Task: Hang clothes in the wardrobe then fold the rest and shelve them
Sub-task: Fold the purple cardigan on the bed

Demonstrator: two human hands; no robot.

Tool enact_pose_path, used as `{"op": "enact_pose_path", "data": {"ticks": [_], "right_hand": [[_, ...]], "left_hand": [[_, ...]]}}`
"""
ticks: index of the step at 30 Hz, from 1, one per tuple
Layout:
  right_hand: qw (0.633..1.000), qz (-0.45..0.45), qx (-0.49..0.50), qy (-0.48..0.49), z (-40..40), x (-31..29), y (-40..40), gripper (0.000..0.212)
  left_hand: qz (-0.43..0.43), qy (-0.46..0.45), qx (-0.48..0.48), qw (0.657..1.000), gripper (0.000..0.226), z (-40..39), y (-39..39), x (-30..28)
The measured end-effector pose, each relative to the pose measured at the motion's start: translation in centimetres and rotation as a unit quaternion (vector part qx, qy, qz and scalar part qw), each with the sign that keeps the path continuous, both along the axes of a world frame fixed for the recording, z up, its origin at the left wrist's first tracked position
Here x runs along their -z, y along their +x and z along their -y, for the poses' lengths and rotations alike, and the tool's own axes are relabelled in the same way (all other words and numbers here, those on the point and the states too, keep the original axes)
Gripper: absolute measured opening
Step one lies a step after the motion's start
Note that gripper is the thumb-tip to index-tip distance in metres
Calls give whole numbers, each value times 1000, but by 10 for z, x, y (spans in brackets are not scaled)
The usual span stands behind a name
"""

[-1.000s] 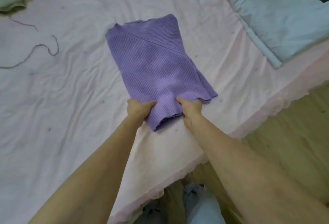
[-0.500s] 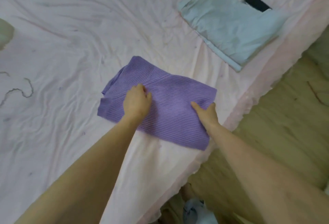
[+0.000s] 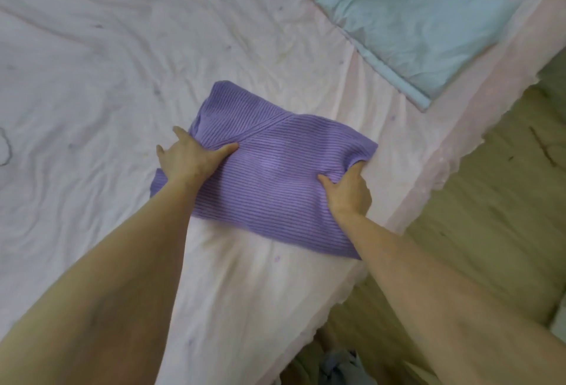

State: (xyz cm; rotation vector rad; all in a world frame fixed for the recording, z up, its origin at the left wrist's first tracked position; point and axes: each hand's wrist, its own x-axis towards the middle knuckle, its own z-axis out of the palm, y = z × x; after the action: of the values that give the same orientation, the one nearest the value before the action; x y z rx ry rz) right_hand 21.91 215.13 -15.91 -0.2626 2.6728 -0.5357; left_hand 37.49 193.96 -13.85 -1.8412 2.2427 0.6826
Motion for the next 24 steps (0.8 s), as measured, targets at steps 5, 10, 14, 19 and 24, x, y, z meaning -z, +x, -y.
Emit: {"op": "enact_pose_path", "data": {"ticks": [5, 10, 14, 19, 24], "right_hand": [[998, -54, -23, -6, 10, -8, 2, 65], [994, -61, 9, -88, 5, -5, 2, 58], [990, 79, 82, -82, -22, -12, 1, 36], [999, -15, -22, -27, 3, -50, -11, 42], [993, -92, -60, -31, 21, -105, -43, 41]], "left_hand": [[-59, 114, -25, 991, 86, 19, 8, -3], [-181, 330, -141, 916, 89, 29, 28, -3], [-172, 284, -88, 939, 77, 22, 34, -12], [-164, 188, 71, 966, 59, 0, 6, -53], [-155, 124, 162, 967, 42, 2, -39, -115]]}}
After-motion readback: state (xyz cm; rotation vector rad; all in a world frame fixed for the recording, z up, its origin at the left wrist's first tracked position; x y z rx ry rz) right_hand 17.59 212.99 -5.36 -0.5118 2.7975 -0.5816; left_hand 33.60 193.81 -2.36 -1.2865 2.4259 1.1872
